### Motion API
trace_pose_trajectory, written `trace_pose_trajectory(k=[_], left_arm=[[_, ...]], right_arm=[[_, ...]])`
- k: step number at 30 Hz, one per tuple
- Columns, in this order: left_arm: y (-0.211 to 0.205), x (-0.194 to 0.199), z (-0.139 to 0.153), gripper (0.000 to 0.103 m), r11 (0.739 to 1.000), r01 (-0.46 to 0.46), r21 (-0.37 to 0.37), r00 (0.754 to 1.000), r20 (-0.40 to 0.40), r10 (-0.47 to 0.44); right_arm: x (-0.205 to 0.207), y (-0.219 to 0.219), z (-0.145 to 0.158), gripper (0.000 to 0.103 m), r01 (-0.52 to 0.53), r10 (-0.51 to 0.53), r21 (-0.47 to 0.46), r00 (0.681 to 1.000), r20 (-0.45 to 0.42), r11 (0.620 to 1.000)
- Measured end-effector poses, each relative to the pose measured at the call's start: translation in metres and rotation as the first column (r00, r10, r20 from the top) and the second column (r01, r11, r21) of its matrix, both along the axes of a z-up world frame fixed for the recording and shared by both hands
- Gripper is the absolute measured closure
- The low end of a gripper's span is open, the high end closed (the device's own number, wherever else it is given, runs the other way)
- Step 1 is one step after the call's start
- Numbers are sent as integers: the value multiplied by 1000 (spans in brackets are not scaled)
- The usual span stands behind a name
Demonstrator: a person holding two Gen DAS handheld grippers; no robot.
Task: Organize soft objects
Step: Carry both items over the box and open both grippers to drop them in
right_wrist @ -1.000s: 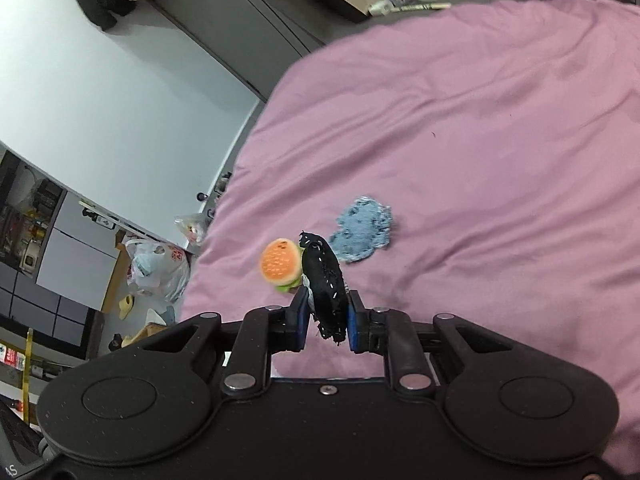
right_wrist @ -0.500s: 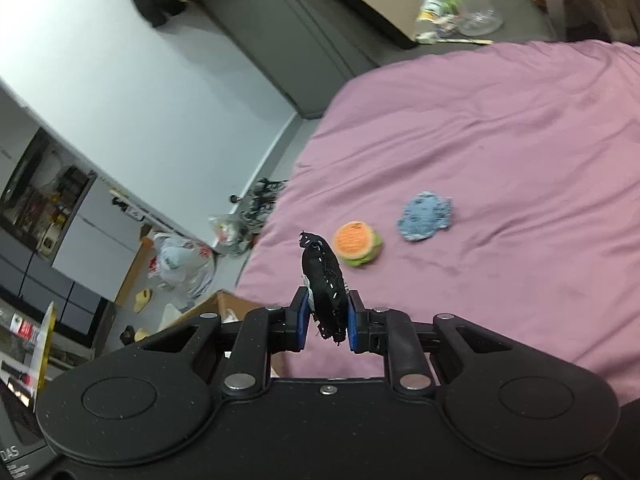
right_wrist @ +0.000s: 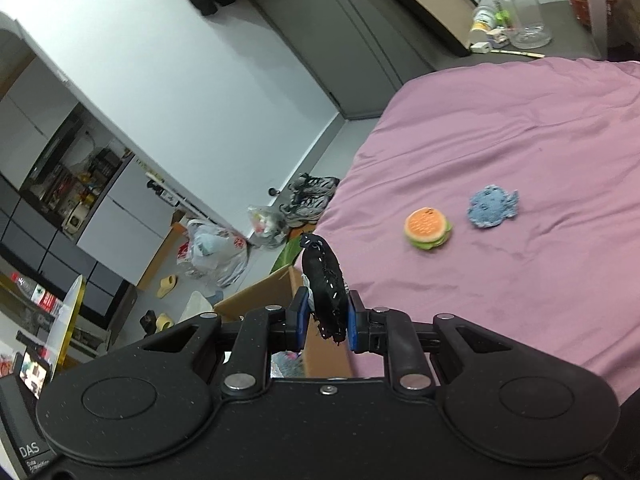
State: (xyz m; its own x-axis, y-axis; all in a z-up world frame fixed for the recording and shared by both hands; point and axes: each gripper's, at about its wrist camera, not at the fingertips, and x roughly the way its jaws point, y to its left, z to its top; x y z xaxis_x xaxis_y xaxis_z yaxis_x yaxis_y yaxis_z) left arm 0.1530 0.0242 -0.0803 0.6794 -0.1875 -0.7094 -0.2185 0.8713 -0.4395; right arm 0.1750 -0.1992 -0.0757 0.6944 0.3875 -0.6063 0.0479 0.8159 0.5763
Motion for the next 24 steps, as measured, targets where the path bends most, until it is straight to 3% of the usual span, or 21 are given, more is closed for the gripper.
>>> trace_pose_trajectory(k=[9,24], left_arm=[[37,-4,-16,78,999,-43,2,999,-33,43],[66,8,-42,78,999,-36,-20,995,-95,34]], right_arm=[[-2,40,4,84,-73,73,5,997,5,997],[11,89,-3,84,-155,154,-14,988,-19,988]])
